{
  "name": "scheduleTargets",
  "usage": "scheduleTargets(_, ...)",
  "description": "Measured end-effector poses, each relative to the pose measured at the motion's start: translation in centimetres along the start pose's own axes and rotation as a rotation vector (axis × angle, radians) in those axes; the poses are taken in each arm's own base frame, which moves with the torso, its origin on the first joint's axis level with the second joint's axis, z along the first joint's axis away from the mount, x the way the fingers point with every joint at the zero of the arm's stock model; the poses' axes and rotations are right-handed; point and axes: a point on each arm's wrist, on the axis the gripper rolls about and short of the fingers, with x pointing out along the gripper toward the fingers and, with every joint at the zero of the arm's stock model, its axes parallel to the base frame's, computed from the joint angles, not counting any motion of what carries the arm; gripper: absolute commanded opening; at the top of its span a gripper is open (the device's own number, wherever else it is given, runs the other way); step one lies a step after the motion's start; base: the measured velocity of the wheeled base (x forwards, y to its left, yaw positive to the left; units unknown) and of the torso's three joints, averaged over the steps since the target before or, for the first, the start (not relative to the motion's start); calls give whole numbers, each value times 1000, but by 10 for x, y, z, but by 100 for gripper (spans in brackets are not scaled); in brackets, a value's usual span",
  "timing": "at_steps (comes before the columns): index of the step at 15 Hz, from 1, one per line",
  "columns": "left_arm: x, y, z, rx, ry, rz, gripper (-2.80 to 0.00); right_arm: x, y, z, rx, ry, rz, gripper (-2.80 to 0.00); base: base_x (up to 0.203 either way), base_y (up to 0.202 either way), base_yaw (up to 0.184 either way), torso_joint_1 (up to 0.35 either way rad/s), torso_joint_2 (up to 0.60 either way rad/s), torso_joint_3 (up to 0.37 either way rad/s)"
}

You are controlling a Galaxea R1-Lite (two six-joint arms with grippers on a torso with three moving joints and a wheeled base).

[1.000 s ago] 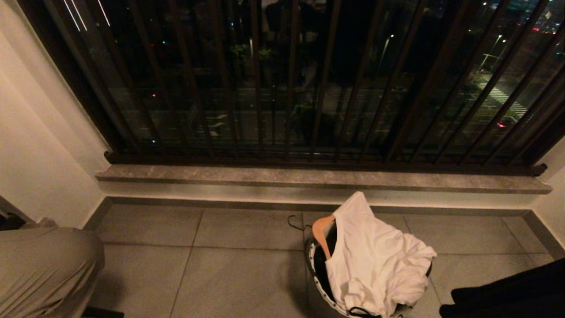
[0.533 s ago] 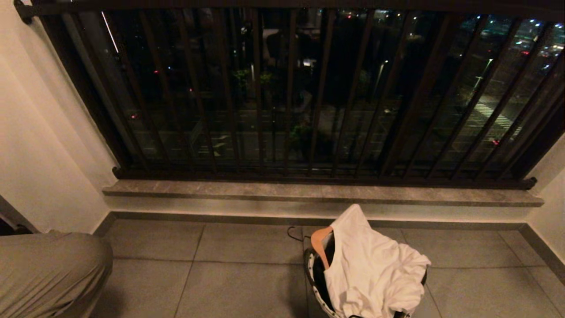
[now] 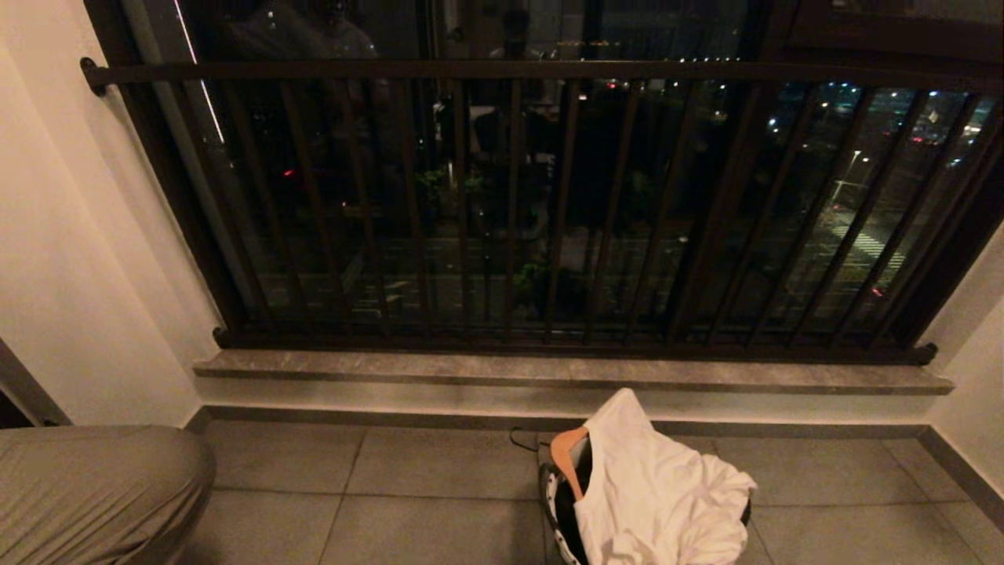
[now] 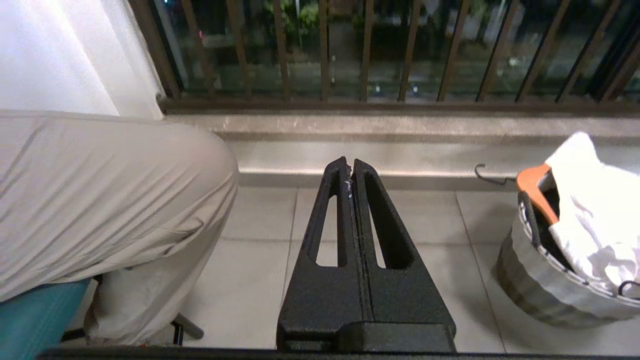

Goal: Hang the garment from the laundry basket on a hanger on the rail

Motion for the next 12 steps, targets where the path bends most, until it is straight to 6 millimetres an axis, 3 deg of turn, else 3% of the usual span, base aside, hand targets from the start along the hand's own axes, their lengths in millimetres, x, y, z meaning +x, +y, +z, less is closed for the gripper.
scheduleTargets(5,0,0,0,2,0,-1,-280,0,0,-1,-10,5,3,-280,0,0,0,2,4,162)
scheduleTargets(12,0,0,0,0,0,0,-280,0,0,-1,-2,6,3,-280,0,0,0,1,0,9)
